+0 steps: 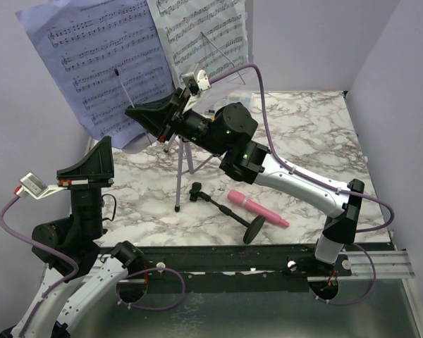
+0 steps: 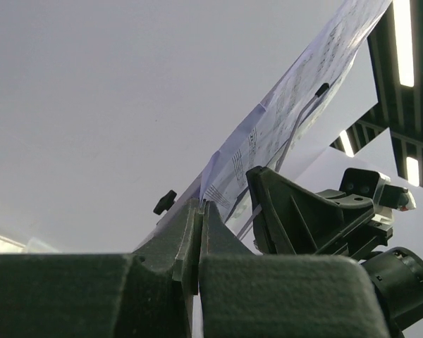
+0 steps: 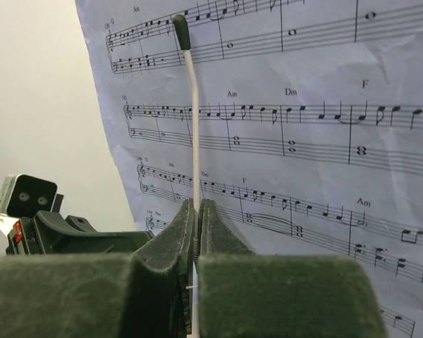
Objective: Set up the instrument practice props
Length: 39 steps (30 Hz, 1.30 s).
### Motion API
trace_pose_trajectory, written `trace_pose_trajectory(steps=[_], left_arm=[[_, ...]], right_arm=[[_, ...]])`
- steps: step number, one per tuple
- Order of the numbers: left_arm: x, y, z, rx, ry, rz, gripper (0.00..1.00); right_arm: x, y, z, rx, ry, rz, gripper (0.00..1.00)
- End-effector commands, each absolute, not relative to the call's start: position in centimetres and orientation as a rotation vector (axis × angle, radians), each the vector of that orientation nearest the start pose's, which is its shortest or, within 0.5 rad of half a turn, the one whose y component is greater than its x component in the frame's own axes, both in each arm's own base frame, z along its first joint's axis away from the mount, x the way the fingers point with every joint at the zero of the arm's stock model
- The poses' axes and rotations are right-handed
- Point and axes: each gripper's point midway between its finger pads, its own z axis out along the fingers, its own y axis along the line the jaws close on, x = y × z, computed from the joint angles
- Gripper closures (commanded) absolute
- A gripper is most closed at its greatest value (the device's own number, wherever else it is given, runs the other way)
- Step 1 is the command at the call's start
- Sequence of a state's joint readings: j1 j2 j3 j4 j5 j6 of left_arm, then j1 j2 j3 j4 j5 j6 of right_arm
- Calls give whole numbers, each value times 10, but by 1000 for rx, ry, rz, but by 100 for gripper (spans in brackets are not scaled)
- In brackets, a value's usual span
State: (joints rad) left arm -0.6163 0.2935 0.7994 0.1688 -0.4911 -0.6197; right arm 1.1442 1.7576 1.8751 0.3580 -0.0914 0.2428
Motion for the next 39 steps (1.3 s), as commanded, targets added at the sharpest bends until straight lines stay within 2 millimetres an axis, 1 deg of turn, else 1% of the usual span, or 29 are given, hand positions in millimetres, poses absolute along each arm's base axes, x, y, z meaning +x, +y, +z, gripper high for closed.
trace_pose_trajectory(steps=[1, 7, 13, 17, 18, 19, 21, 24, 28, 29, 31, 34, 36, 39], left_arm=[[159, -40, 496, -483, 798, -982, 100], [159, -42, 488, -467, 747, -987, 100], [164, -43, 480, -460, 761, -955, 100], [164, -48, 483, -432, 771, -956, 100], [164, -48, 483, -428, 776, -954, 100], [164, -49, 484, -423, 784, -950, 100], [164, -51, 485, -409, 794, -945, 100], [168, -56, 485, -385, 838, -922, 100], [169, -55, 485, -375, 872, -894, 100], [170, -56, 482, -377, 890, -883, 100], [171, -54, 479, -388, 910, -876, 100], [171, -56, 476, -383, 934, -875, 96], [170, -56, 475, -378, 952, -873, 91], [169, -53, 471, -394, 993, -866, 72]], right_arm=[[191, 494, 566, -562, 940, 1318, 100], [192, 494, 568, -557, 930, 1323, 100], [193, 497, 565, -561, 936, 1322, 100], [196, 500, 560, -560, 960, 1314, 100], [197, 500, 559, -559, 969, 1309, 98], [197, 500, 558, -559, 974, 1308, 95], [196, 498, 557, -558, 978, 1312, 84], [192, 494, 557, -565, 977, 1319, 73], [192, 490, 553, -574, 1022, 1308, 56], [193, 487, 552, -570, 1038, 1301, 51], [193, 481, 548, -566, 1070, 1284, 43], [193, 469, 541, -568, 1112, 1248, 37], [190, 459, 534, -588, 1144, 1226, 35], [180, 437, 527, -623, 1170, 1196, 32]])
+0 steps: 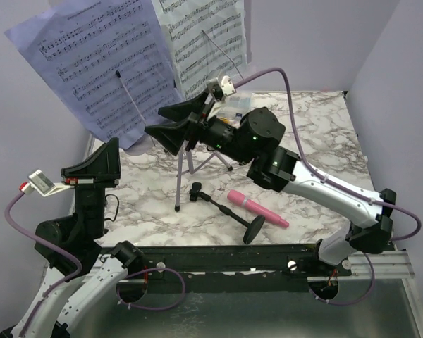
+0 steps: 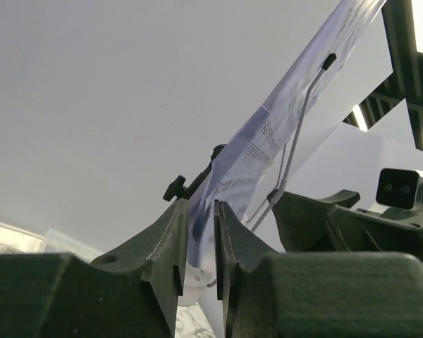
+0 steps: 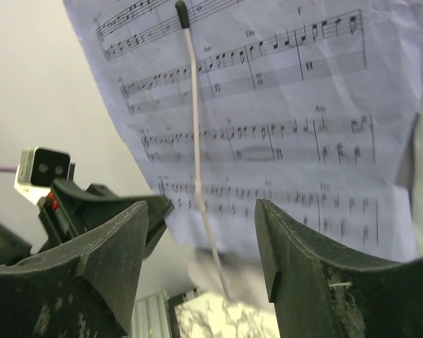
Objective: Set up the instrument practice props
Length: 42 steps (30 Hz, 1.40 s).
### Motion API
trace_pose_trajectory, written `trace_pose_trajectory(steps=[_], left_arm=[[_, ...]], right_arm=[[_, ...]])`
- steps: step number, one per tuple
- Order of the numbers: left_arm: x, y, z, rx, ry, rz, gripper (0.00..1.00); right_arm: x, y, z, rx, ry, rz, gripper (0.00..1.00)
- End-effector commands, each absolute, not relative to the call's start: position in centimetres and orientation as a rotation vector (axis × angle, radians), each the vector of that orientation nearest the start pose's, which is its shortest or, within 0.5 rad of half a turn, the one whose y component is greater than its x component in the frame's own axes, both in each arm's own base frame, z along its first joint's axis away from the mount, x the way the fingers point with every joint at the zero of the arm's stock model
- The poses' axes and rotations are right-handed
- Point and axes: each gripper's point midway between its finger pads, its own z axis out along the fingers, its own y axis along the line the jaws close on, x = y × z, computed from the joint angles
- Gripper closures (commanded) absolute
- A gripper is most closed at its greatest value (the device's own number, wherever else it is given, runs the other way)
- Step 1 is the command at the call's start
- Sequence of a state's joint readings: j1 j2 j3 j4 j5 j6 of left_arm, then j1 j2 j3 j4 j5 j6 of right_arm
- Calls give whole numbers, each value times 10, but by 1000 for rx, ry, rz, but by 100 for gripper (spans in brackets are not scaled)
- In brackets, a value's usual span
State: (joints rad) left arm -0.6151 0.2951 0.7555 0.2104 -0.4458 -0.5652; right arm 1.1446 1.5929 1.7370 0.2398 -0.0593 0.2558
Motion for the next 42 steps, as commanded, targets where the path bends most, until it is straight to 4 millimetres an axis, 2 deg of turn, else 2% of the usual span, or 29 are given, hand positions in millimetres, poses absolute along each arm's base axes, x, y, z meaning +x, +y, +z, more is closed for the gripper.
trace_pose_trajectory(steps=[1, 5, 7, 12, 16, 19, 23, 26, 29, 33, 37, 39, 42], left_arm=[[167, -51, 470, -402, 999, -863, 67], [159, -42, 460, -427, 1022, -857, 48], [153, -36, 457, -439, 1032, -854, 37], [135, -23, 447, -426, 1075, -828, 19], [124, -18, 426, -429, 1153, -821, 8], [120, -20, 400, -429, 1247, -813, 1], [117, -27, 368, -443, 1369, -831, 1], [120, -26, 346, -474, 1451, -800, 1], [122, -19, 328, -522, 1529, -734, 1], [122, -23, 317, -520, 1570, -733, 1], [124, -25, 305, -521, 1600, -723, 1], [124, -27, 302, -522, 1605, -735, 1], [124, -29, 300, -516, 1610, -746, 1]], right_arm=[[177, 428, 524, -634, 1177, 1183, 32], [168, 392, 493, -677, 1211, 1099, 29], [177, 370, 466, -632, 1279, 1009, 26], [198, 327, 373, -550, 1470, 788, 19], [209, 318, 308, -510, 1553, 794, 14], [221, 325, 266, -493, 1650, 888, 15], [245, 333, 229, -510, 1683, 917, 15], [263, 335, 220, -570, 1656, 1044, 19], [279, 336, 231, -669, 1553, 1028, 18], [310, 340, 234, -743, 1526, 967, 19], [329, 351, 237, -828, 1477, 950, 21], [339, 356, 234, -855, 1466, 913, 25], [356, 358, 225, -876, 1450, 840, 27]])
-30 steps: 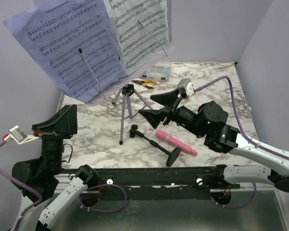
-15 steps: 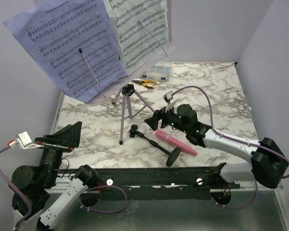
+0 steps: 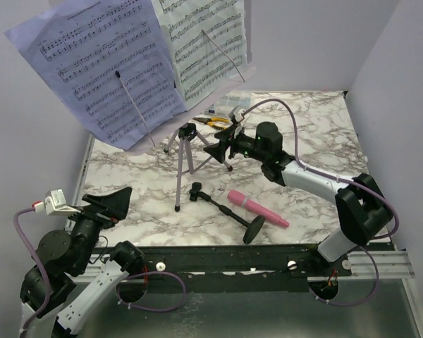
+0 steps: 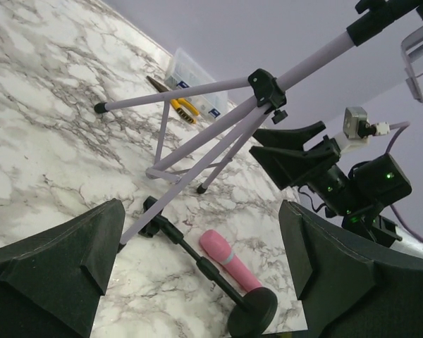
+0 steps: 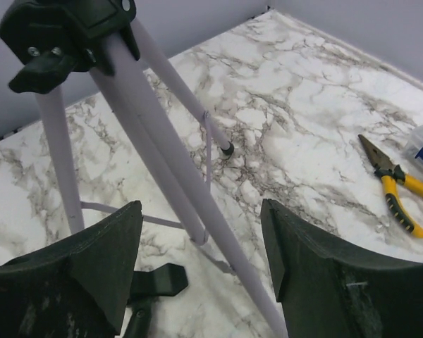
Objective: Set up the instrument practice props
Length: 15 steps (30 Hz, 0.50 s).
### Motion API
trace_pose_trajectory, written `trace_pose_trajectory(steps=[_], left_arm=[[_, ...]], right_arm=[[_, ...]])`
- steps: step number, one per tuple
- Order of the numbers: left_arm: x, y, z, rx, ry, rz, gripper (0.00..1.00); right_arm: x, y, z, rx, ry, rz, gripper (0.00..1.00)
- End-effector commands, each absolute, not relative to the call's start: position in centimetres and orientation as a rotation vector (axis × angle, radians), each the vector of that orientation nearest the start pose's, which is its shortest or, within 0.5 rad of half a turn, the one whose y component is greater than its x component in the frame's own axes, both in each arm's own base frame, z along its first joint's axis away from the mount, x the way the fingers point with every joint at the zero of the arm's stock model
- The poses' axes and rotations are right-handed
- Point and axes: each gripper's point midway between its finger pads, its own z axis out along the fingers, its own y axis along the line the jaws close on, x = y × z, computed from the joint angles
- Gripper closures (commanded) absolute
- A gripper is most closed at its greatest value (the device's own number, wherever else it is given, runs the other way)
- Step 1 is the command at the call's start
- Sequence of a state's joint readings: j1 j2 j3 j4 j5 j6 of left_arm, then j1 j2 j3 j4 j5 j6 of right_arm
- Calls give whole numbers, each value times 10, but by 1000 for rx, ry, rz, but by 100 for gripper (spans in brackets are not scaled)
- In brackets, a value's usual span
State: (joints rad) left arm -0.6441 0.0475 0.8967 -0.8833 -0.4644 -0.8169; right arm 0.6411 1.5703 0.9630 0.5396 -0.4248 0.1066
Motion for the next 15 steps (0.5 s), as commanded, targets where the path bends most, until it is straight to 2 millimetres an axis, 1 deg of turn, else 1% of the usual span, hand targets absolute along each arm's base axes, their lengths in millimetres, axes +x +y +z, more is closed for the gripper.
trace_pose_trajectory(steps=[1, 3, 4, 6, 9, 12, 15], left_arm=[[124, -29, 300, -514, 1612, -744, 1], [124, -30, 300, -509, 1612, -746, 1], [125, -30, 299, -508, 1612, -745, 1], [125, -30, 299, -508, 1610, -746, 1], [126, -30, 297, -510, 1608, -743, 1], [124, -29, 298, -513, 1598, -749, 1], [123, -27, 298, -520, 1586, -754, 1]], right_arm=[[357, 361, 223, -899, 1441, 838, 28], [359, 370, 221, -945, 1410, 857, 30], [359, 374, 216, -957, 1406, 871, 32], [362, 381, 215, -972, 1376, 890, 39], [366, 388, 216, -936, 1341, 923, 52], [371, 391, 213, -905, 1311, 905, 59], [375, 394, 211, -868, 1297, 863, 64]])
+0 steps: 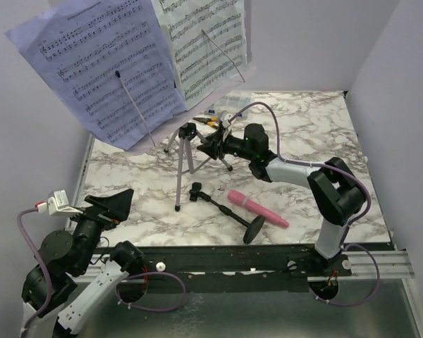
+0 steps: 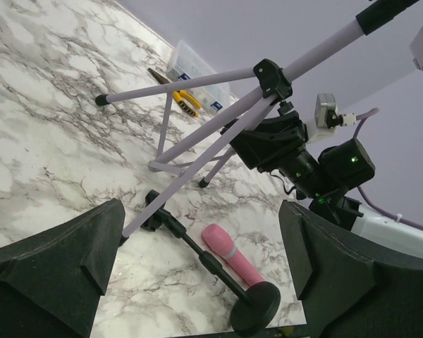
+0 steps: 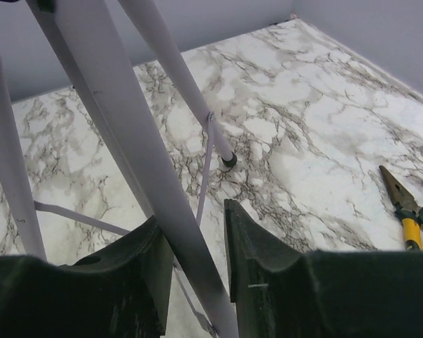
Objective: Set up the instrument practice props
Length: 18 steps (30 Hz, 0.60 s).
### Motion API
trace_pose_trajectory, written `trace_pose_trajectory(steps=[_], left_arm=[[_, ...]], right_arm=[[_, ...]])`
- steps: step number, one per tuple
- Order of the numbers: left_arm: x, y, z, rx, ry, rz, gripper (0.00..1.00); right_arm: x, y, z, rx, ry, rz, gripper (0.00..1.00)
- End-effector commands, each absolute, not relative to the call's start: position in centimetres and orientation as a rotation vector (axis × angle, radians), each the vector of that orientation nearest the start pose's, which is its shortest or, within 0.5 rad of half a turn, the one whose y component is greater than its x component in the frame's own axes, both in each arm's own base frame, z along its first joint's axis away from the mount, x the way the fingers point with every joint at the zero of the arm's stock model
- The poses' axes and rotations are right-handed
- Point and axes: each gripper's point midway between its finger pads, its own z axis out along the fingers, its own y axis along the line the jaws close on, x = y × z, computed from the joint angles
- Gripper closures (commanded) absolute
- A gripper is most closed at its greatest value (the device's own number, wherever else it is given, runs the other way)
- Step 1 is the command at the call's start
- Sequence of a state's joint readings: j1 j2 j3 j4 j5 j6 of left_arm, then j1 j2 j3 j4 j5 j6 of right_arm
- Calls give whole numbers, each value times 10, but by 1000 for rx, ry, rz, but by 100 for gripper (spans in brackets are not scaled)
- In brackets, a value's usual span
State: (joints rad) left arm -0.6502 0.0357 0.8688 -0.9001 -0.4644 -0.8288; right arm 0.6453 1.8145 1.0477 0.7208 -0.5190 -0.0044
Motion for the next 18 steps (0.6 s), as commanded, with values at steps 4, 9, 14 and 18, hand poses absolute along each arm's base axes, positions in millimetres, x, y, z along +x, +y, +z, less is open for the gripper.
trace_pose_trajectory(steps=[4, 9, 14, 18], left_arm=[[122, -25, 299, -525, 1584, -749, 1], [123, -30, 300, -499, 1590, -759, 1], [134, -49, 298, -462, 1620, -792, 2], [156, -81, 280, -459, 1688, -845, 4]], right_arm=[[379, 402, 209, -832, 1276, 798, 72], [387, 408, 204, -778, 1275, 730, 81], [387, 415, 202, -774, 1255, 729, 85], [384, 417, 199, -790, 1257, 725, 87]])
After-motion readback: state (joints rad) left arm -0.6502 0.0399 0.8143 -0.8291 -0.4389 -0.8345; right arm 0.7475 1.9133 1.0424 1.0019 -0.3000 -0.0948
